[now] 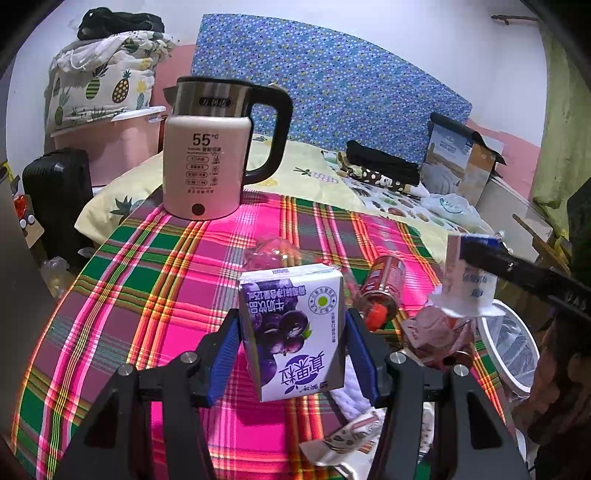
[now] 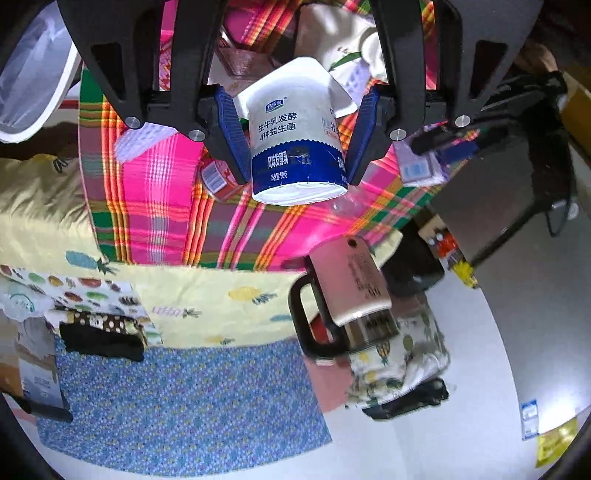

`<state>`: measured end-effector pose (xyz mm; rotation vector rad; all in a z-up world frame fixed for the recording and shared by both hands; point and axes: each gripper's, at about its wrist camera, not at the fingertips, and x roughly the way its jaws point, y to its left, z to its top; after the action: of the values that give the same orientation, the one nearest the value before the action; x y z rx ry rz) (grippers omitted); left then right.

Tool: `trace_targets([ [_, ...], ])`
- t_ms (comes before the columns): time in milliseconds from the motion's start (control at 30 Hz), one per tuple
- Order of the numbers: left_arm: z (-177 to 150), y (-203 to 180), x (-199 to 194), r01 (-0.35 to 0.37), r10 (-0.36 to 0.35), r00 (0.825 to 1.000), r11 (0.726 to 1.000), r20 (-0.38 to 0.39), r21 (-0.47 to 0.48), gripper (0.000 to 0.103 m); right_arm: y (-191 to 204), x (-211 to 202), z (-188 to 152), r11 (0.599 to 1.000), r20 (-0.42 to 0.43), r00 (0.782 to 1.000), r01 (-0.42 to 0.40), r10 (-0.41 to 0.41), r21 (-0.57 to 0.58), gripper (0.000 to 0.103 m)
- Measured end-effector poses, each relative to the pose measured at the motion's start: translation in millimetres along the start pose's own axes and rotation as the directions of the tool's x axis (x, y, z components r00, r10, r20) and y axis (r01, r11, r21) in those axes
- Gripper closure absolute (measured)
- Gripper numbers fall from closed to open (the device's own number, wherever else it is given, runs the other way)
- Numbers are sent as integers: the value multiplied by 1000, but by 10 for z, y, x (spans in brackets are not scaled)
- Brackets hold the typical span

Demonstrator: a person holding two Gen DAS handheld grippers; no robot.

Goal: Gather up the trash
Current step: 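Carry the juice box and yogurt cup in both tools over the white trash bin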

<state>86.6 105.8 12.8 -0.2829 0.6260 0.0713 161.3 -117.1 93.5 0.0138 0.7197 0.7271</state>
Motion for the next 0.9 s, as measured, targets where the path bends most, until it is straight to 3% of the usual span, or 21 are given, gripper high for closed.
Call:
trace_targets([
  [300, 16, -257, -157, 23, -24, 1000, 999, 18, 41, 45, -30, -238, 11, 1000, 66, 998, 17, -17, -7, 49],
  [533, -28, -610, -187, 73, -74, 997, 993, 5, 91, 45, -220, -411, -187, 998, 55, 997, 45, -48, 46, 49],
  [900, -155, -1424, -93, 194, -186, 981, 961, -57, 198, 45, -737, -789, -581, 970, 33, 983, 170, -178, 173, 49],
])
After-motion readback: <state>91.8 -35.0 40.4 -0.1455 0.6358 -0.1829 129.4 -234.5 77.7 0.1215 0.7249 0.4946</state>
